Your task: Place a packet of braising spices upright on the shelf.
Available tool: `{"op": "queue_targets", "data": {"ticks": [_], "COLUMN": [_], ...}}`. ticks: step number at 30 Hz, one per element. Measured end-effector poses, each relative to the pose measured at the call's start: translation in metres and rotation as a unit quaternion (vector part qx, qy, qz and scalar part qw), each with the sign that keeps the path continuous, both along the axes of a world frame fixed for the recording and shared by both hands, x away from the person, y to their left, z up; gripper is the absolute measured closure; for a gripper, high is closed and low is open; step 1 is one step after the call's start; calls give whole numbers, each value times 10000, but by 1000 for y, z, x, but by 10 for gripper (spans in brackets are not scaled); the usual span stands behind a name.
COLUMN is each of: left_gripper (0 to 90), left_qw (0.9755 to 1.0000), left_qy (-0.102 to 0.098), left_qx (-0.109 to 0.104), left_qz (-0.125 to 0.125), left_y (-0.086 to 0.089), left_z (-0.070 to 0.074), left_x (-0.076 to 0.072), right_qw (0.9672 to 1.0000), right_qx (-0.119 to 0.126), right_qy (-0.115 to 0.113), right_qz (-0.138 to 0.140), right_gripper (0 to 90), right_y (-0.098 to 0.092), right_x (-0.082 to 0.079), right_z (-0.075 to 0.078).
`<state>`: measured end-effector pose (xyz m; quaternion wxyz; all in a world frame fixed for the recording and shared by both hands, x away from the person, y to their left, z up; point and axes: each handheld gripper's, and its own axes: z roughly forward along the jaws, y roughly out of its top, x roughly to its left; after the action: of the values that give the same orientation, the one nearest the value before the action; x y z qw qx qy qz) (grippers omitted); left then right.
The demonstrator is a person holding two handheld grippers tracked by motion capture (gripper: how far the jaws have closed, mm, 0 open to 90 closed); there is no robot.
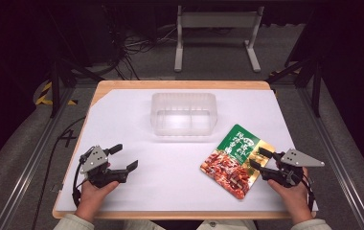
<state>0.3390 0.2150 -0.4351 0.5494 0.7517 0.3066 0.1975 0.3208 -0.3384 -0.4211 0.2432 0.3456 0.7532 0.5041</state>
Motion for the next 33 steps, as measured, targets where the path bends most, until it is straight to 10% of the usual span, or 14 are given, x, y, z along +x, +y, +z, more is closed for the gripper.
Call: {"op": "queue_targets", "data": {"ticks": [17, 33], "left_gripper": [161, 161], "left_qw": [10000, 10000], "left_qy": [-13, 18], "left_qx": [53, 79], "left_qz": [-53, -40], "left_y": [-1, -1], "left_z": [1, 1], "left_x": [-3, -2], "right_qw": [10000, 9989], "right_qx": [-24, 157], "right_qy": [11, 445], "right_qz": [62, 81], "right_gripper": [389, 403], "right_y": [3, -6], "right_x": [-1, 37], "right_z": [6, 42]}}
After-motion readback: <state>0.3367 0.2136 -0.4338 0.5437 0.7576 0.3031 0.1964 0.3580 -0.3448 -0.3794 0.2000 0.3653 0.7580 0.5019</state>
